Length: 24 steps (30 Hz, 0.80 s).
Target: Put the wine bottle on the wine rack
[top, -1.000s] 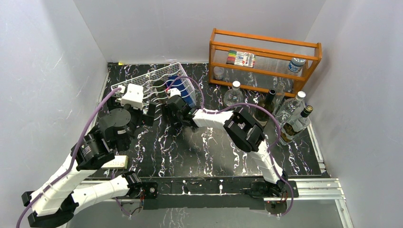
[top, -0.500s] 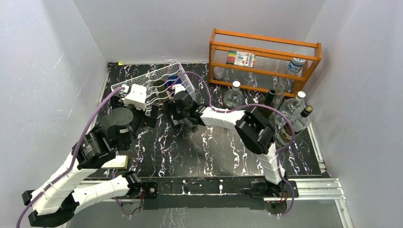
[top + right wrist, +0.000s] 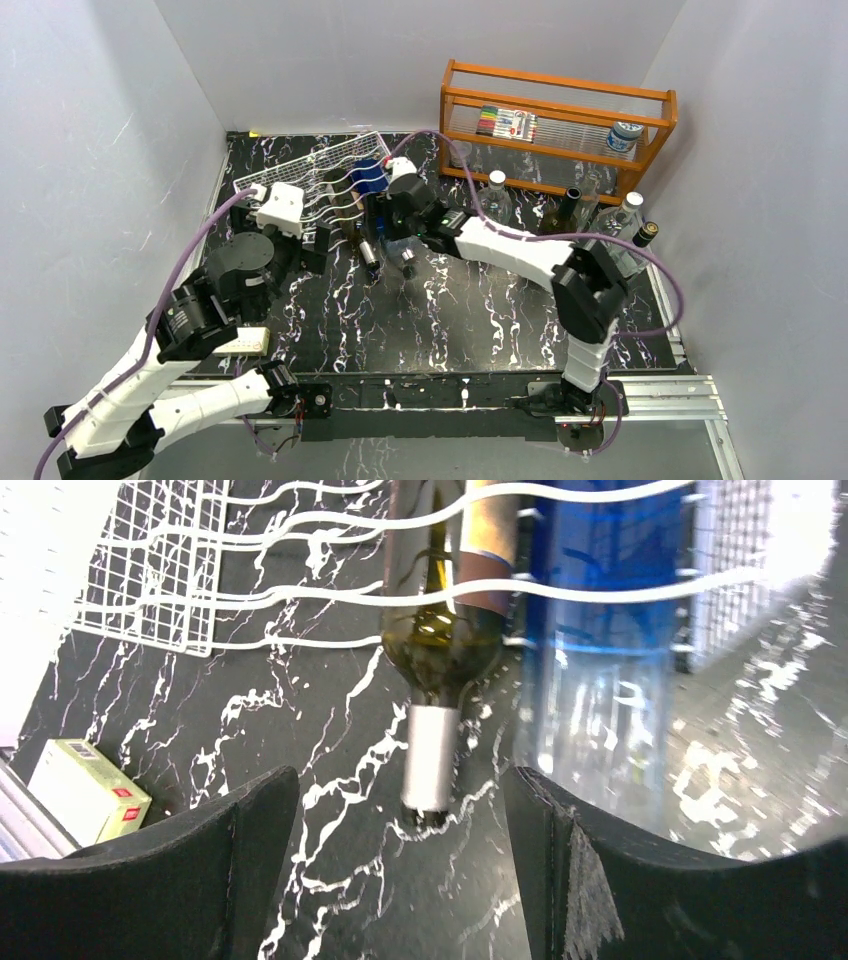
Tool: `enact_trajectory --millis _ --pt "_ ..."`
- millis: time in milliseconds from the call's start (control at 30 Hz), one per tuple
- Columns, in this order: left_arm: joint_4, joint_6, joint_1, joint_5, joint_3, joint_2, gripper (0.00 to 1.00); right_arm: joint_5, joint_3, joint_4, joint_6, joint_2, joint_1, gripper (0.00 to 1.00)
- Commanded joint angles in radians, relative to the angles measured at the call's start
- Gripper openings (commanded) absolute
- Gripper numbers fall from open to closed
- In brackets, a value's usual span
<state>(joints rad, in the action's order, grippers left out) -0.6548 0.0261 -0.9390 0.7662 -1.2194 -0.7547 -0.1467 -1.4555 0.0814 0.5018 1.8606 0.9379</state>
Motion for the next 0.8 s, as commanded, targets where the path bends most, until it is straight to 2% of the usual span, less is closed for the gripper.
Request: enact_trajectory --millis 0,100,267,500,667,767 --pt "-0.001 -0.023 0.001 0.018 0.011 0.045 0.98 -0.096 0.070 0.081 0.012 -0.205 -0.031 0.85" --pt "0.028 -0.063 0.001 -0.004 0.051 0.068 0.98 -0.224 0.092 0.182 -0.013 -0.294 -0.032 0.84" --pt "0.133 -0.108 0.001 -0.133 0.176 0.088 0.98 -0.382 0.114 0.338 -0.098 -0.450 -0.034 0.84" --pt "0.260 -0.206 0.001 -0.162 0.320 0.011 0.98 -0.623 0.107 0.539 -0.116 -0.611 -0.040 0.85" --pt "0.411 -0.244 0.000 -0.172 0.422 -0.035 0.98 -0.738 0.130 0.559 -0.125 -0.722 -0.042 0.86" --pt "0.530 -0.197 0.000 -0.233 0.501 -0.011 0.98 -0.800 0.144 0.562 -0.142 -0.771 -0.043 0.86"
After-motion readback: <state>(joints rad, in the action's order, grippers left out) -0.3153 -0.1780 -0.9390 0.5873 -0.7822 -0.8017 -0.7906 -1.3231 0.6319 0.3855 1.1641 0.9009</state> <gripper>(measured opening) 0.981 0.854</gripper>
